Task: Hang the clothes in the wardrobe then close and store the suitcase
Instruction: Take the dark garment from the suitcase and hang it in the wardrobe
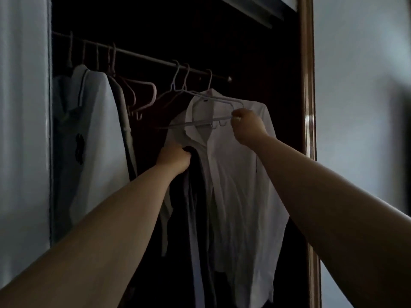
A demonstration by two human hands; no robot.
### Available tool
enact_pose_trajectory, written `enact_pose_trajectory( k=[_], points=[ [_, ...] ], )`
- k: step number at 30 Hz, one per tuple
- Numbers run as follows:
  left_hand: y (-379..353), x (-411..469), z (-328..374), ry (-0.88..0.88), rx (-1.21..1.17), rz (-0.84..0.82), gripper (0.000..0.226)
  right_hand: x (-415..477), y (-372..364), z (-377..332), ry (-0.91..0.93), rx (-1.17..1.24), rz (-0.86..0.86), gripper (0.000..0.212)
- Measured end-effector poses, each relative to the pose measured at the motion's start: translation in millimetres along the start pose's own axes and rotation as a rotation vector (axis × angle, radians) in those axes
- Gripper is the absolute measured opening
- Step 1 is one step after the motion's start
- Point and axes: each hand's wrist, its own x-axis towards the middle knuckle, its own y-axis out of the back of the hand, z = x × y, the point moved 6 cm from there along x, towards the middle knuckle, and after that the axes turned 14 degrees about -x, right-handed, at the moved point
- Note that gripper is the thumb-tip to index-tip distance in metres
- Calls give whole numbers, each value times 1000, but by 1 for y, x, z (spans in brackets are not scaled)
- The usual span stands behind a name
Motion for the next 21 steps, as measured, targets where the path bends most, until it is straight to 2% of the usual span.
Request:
enact_pose_trajectory(
  k=[3,6,8,10,11,13,15,18,21],
  points=[
    [-3,25,3,-13,14,25,26,37,1,2,32,-40,65,41],
    [-3,43,8,-35,13,66,25,71,-9,11,-36,-3,-4,43],
    [-3,56,8,-53,17,93,24,91,-19,13,-44,59,-38,34],
    [0,66,9,-54,22,115,23,101,-22,8,-14,-24,-93,31],
    [2,71,8,-53,20,126,24,105,-24,4,-1,0,-124,28],
    [4,78,7,-44,14,147,27,109,-29,-4,-68,346,-206,17],
    [6,80,6,-31,19,159,26,108,-35,-13,-69,476,-253,17],
    [7,76,2,-10,44,152,17,105,-35,-43,53,436,-234,21],
    [8,68,0,13,98,139,14,95,-32,-77,118,512,-227,29]
  ],
)
